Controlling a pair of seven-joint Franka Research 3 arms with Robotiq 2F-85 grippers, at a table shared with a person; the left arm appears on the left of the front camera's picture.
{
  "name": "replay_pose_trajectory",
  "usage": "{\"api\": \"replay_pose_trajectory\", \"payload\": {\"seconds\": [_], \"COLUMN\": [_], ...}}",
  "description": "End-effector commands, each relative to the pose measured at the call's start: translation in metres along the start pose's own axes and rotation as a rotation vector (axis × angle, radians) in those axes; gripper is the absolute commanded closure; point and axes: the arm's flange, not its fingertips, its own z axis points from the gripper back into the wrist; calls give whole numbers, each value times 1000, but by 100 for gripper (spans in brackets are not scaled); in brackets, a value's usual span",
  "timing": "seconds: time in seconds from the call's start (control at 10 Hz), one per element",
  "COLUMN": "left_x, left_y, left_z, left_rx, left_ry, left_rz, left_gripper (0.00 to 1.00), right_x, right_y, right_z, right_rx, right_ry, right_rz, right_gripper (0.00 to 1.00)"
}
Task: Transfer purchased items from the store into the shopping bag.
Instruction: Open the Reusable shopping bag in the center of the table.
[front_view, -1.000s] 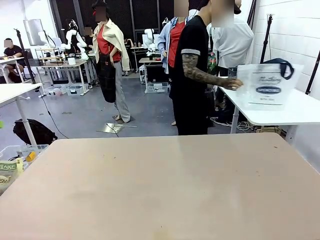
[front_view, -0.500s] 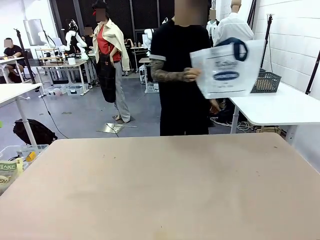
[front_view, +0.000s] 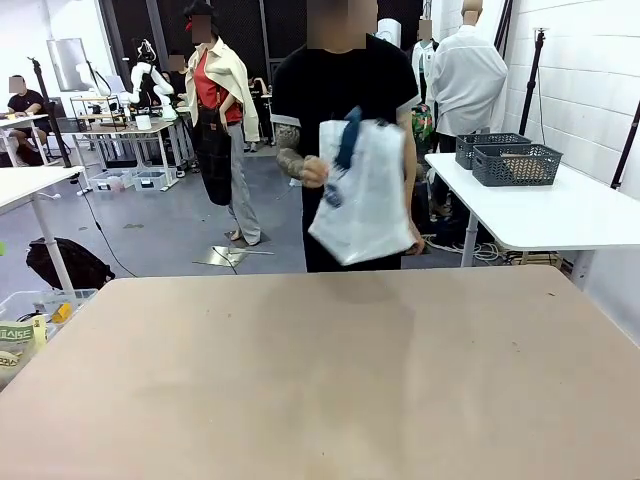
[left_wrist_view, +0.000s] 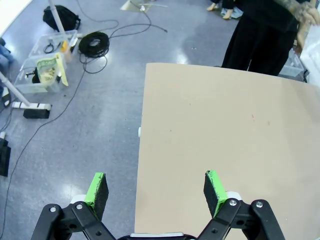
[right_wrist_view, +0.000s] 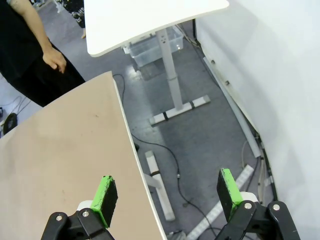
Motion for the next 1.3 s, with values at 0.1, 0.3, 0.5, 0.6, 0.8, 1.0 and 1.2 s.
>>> {"api": "replay_pose_trajectory", "payload": {"seconds": [0.1, 0.3, 0.5, 0.6, 0.8, 1.0, 1.2], "left_x": [0, 0, 0, 0, 0, 0, 0], "left_y": [0, 0, 0, 0, 0, 0, 0], "left_z": [0, 0, 0, 0, 0, 0, 0], "left_rx": [-1, -1, -1, -1, -1, -1, -1], "left_ry": [-3, -3, -3, -3, -3, -3, -3], "left_rz": [8, 8, 8, 8, 8, 8, 8], "left_gripper": [0, 0, 0, 0, 0, 0, 0], "right_x": [-1, -1, -1, -1, -1, -1, -1], "right_y": [0, 0, 0, 0, 0, 0, 0], "right_z": [0, 0, 0, 0, 0, 0, 0], "right_rx": [2, 2, 2, 2, 2, 2, 2], "right_ry": [11, 11, 11, 11, 11, 11, 11], "right_rz": [0, 0, 0, 0, 0, 0, 0], "right_gripper": [0, 0, 0, 0, 0, 0, 0]}}
